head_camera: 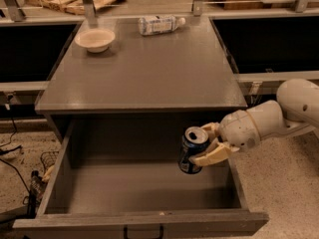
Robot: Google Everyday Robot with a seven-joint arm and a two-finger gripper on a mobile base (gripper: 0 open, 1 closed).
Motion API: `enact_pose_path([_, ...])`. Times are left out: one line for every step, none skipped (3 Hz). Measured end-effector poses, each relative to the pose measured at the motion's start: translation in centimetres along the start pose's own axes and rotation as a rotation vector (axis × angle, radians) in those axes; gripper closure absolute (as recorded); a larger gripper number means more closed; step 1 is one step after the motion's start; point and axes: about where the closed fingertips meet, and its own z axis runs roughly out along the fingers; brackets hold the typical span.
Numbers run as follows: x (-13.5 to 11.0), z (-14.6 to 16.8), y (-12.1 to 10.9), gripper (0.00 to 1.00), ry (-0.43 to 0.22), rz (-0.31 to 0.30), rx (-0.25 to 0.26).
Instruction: Place pepsi can into top drawer
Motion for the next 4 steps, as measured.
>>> enact_pose_path([-0.8,-0.4,0.0,1.00,0.062,-0.024,0.082])
enact_pose_path([-0.8,-0.4,0.0,1.00,0.062,-0.024,0.082])
enact_pose_path([-0.1,0.4,0.0,1.00,0.040,-0.009,0.060])
enact_pose_path([0.6,1.3,0.0,1.00,0.024,0.004,0.044])
